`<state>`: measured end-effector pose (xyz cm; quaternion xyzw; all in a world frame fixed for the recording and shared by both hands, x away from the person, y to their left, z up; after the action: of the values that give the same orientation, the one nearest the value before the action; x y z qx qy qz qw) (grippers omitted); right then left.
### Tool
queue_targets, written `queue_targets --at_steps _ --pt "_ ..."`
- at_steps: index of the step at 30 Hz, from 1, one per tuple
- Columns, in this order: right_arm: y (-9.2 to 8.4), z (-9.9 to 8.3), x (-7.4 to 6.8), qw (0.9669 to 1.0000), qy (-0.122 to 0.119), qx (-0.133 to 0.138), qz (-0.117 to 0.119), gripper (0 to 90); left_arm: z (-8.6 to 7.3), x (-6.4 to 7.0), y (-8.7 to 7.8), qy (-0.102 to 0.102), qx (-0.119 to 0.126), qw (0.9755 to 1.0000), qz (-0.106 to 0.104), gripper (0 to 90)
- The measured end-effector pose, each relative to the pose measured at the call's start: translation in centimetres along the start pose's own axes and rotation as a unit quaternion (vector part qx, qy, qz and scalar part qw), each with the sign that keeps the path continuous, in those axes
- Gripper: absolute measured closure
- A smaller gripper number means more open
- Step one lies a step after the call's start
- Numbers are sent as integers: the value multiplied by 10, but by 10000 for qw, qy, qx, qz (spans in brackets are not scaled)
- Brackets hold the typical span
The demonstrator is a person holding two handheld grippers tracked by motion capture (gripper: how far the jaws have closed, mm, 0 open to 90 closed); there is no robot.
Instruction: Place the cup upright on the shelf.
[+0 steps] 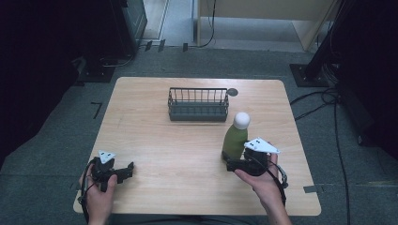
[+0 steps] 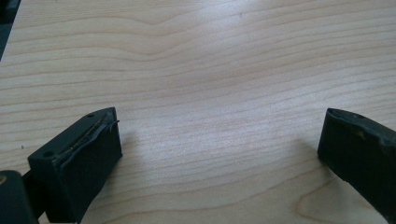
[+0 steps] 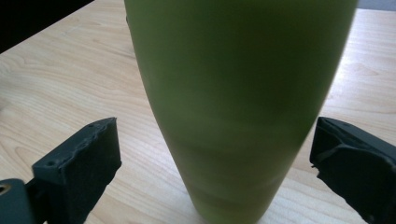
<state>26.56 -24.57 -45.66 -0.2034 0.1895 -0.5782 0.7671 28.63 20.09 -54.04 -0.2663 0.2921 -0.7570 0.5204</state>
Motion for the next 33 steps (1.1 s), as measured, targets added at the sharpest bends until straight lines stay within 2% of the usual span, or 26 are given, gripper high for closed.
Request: queue_targets --at_steps 1,9,18,19,21,33 --pt "1 2 -1 10000 -5 37 -46 60 0 0 0 -1 1 10000 0 0" --pt "4 9 0 9998 77 120 -149 119 0 0 0 -2 1 10000 0 0" --pt "13 14 -1 9996 89 84 -244 134 0 0 0 -1 1 10000 0 0" --pt "15 15 -2 9995 107 104 -290 163 0 0 0 0 0 10000 0 0" --pt "15 15 -2 9994 117 118 -303 168 0 0 0 0 1 10000 -1 0" --pt "15 18 -1 9994 -110 136 -304 196 0 0 0 0 0 10000 -1 0"
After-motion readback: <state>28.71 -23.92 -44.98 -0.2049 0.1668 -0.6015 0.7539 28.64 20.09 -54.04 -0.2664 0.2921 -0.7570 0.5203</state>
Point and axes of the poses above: each handheld gripper's, and its own axes: y roughly forward along the jaws, z roughly out of its top, x roughly to its right, the point moved 3 cm from there along y, roughly forward along the jaws, and after that the axes turned 9 degrees about -z, right-handed, at the moved point
